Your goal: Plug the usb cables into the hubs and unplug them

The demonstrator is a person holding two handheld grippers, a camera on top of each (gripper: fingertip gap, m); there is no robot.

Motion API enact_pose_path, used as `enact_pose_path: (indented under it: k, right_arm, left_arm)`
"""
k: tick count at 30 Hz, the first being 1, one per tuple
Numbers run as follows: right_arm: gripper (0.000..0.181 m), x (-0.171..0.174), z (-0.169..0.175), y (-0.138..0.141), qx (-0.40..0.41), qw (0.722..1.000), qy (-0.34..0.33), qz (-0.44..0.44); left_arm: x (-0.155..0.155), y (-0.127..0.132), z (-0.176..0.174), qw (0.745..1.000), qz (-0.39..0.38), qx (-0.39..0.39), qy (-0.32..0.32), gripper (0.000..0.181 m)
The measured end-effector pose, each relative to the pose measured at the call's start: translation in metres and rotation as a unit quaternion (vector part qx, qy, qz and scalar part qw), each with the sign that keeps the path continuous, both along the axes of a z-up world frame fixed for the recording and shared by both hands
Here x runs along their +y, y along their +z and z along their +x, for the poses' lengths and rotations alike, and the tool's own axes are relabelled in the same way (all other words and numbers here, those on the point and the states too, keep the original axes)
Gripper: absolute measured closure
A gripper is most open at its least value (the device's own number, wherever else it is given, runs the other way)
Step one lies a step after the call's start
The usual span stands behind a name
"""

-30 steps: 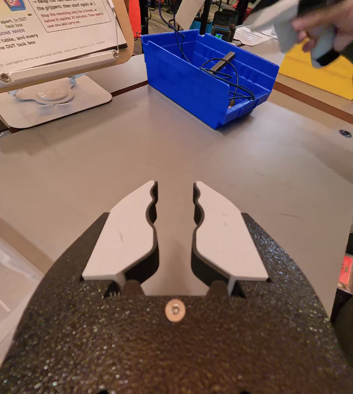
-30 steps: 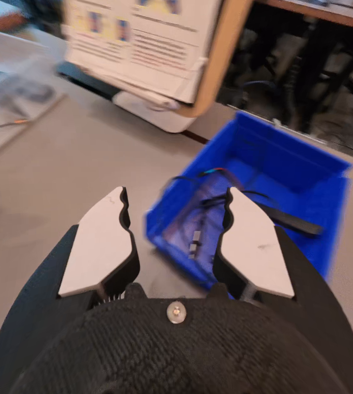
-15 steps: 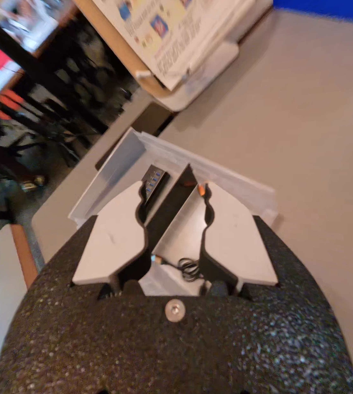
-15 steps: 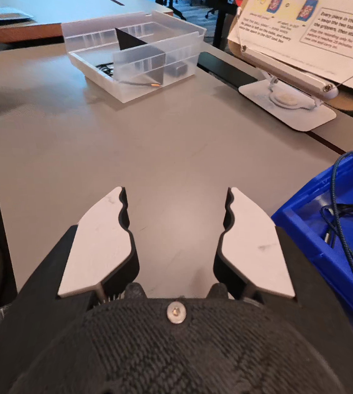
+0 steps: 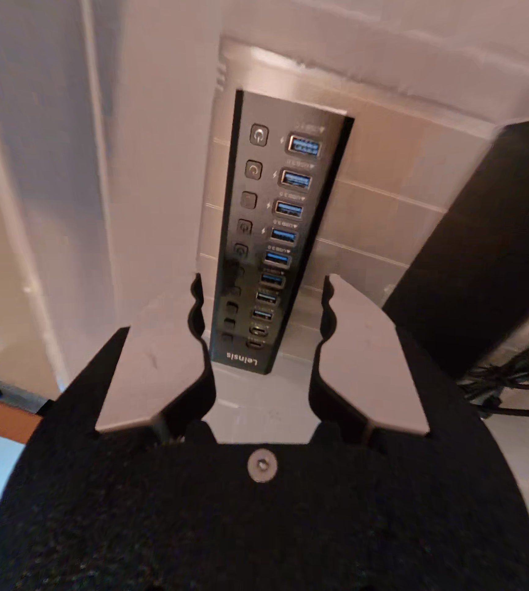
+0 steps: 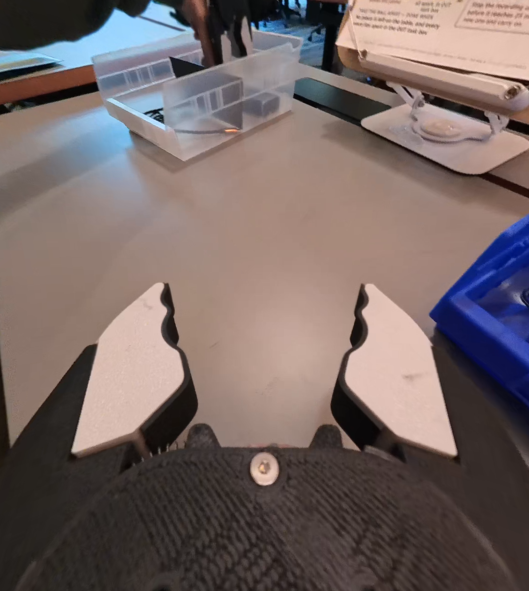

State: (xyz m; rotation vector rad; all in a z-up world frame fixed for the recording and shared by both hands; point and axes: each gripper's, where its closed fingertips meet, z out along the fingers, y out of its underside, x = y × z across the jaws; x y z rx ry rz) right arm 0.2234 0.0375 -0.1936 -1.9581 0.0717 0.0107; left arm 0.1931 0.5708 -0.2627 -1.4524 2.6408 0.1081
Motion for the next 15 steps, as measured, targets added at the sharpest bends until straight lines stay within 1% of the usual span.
enact_pose_path:
  k: [3,4,5,6,10,15]
  right_arm:
    - [0.081,-0.001,0.003,-0.004,0.000,1.000,0.003,0.001]
    - [0.087,-0.001,0.003,-0.003,0.000,1.000,0.006,0.009]
    - [0.094,0.000,0.000,-0.003,0.001,1.000,0.019,0.014]
    - [0.096,0.000,-0.002,-0.005,0.002,0.999,0.028,0.015]
    - [0.090,0.002,-0.001,-0.017,0.008,1.000,0.027,-0.011]
    - [0.089,0.002,-0.005,-0.019,-0.009,0.999,0.032,-0.026]
  left_arm:
    - [0.009,-0.019,-0.004,0.999,0.018,0.038,-0.004,0.113]
    - [0.006,-0.022,-0.006,0.999,-0.002,0.050,-0.007,0.114]
    - [0.004,-0.022,-0.004,0.999,-0.015,0.043,-0.003,0.114]
    - [0.003,-0.023,-0.003,0.999,-0.026,0.041,0.003,0.114]
    - [0.003,-0.023,-0.002,0.999,-0.031,0.037,0.005,0.116]
    - [-0.002,-0.020,-0.003,1.000,0.001,0.010,-0.027,0.123]
